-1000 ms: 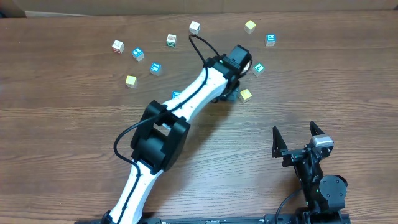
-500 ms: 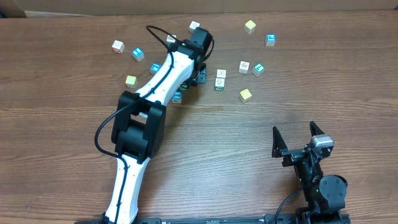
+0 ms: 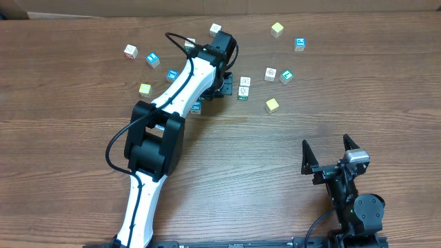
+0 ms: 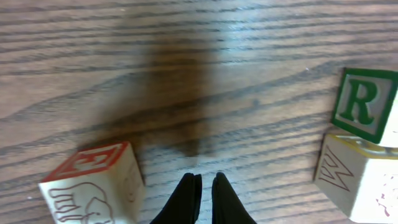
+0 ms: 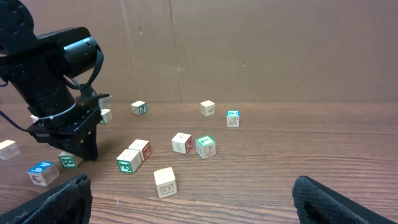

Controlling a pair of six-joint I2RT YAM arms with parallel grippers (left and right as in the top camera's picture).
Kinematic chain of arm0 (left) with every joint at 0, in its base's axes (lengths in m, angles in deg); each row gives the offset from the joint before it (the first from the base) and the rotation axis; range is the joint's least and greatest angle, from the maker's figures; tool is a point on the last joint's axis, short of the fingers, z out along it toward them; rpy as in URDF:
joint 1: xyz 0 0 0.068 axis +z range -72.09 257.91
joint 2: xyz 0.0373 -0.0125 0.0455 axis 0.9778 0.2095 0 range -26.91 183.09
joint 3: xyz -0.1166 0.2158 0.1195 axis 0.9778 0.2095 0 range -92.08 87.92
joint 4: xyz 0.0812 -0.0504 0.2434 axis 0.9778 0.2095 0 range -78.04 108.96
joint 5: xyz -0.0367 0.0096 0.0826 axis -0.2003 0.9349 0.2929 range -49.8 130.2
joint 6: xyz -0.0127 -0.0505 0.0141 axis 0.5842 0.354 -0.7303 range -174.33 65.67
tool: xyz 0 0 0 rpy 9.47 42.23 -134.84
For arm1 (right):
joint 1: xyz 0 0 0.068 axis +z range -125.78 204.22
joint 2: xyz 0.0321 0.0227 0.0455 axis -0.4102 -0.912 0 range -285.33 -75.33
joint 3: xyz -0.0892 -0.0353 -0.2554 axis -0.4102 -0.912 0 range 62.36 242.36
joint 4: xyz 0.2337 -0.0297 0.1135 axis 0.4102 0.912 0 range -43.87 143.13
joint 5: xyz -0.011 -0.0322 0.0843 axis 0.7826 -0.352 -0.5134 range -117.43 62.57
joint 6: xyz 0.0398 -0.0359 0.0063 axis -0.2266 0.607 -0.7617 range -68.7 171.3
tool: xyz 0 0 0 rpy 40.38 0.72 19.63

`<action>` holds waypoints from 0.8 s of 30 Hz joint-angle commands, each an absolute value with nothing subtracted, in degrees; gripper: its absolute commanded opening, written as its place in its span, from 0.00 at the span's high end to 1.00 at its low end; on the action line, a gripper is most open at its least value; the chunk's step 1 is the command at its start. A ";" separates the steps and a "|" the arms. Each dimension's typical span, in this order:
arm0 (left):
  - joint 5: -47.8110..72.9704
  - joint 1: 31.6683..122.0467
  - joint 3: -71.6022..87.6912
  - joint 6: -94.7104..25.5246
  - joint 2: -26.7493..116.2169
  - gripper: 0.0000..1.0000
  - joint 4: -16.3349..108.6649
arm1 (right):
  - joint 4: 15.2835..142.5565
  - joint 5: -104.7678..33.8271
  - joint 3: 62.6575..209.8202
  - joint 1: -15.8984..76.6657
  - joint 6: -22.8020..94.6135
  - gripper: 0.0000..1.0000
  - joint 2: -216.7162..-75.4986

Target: Form a horizontal line

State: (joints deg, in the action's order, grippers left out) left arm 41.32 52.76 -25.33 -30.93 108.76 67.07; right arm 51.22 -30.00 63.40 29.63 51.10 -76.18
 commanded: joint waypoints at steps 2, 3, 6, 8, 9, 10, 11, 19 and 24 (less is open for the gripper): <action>37.69 52.21 -24.94 -32.53 108.76 0.96 67.22 | 50.80 -29.71 62.81 30.07 51.38 0.00 -75.50; 36.95 52.21 -24.94 -32.53 108.76 0.96 67.20 | 50.80 -29.71 62.81 30.07 51.38 0.00 -75.50; 33.08 52.17 -24.94 -32.46 108.76 0.94 66.83 | 50.80 -29.71 62.81 30.07 51.38 0.00 -75.50; 30.28 51.89 -24.94 -32.46 108.76 0.92 65.93 | 50.80 -29.71 62.81 30.07 51.38 0.00 -75.50; 29.13 51.60 -24.94 -32.44 108.76 0.92 65.28 | 50.80 -29.71 62.81 30.07 51.38 0.00 -75.50; 28.40 51.27 -24.94 -32.44 108.76 0.92 64.65 | 50.80 -29.71 62.81 30.07 51.38 0.00 -75.50; 28.10 50.90 -24.94 -32.40 108.76 0.92 63.77 | 50.82 -29.71 62.81 30.07 51.38 0.00 -75.50; 28.25 46.95 -24.94 -30.52 108.76 0.90 58.04 | 50.80 -29.71 62.81 30.07 51.38 0.00 -75.50; 31.29 44.10 -24.94 -31.24 108.76 0.89 56.91 | 50.80 -29.71 62.81 30.07 51.38 0.00 -75.50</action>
